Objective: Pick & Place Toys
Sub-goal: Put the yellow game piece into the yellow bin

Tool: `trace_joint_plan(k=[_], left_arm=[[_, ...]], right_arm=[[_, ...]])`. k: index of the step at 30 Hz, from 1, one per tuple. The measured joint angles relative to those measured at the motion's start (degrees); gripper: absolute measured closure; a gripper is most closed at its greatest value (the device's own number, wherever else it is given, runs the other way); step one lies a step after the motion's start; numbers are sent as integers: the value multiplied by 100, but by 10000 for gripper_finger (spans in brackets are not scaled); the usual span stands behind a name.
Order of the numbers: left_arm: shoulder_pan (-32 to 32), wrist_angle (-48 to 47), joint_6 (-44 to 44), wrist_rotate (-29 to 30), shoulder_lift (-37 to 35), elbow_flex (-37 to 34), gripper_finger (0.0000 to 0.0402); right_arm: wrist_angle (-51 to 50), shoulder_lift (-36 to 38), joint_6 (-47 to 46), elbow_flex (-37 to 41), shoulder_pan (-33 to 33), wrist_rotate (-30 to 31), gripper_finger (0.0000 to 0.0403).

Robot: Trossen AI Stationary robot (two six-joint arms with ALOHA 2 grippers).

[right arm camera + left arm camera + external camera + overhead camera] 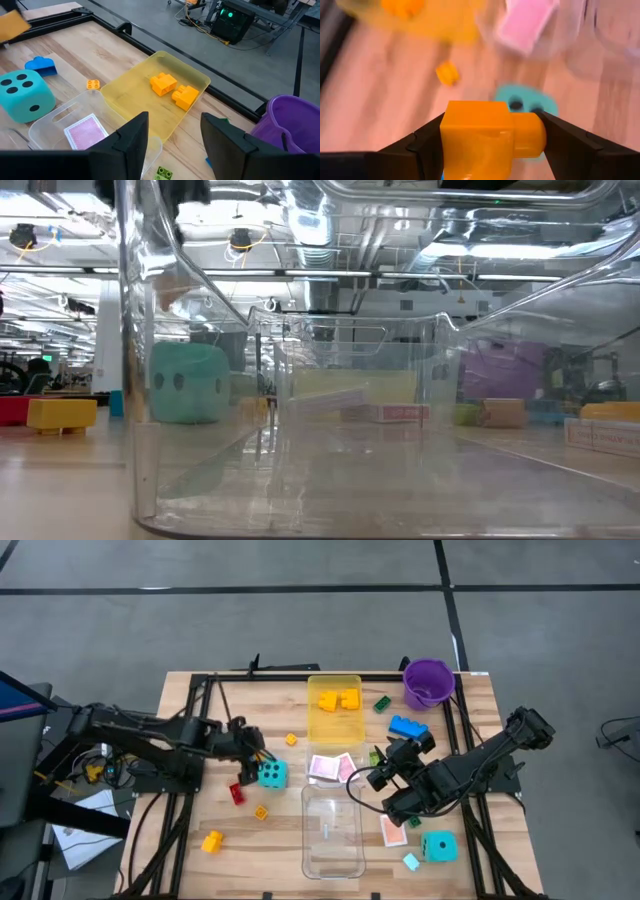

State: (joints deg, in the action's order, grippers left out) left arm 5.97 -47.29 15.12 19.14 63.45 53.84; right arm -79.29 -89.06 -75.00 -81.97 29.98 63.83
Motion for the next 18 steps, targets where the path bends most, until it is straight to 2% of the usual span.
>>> trace_joint_plan(k=[6,12,15,18], left_arm=[[-508,1220,-881,9,192,99,140],[-1170,2699,-1405,-168,737,99,140],[-1506,3474,-1627,-399,1128,99,140],[-1901,4261,-1643,-914,1556,99,140]], right_arm=[[0,2,0,0,-1,0,230],[-2,2,-1,2,0,0,230],[-2,2,0,2,-1,0,230],[-2,2,0,2,0,0,230]])
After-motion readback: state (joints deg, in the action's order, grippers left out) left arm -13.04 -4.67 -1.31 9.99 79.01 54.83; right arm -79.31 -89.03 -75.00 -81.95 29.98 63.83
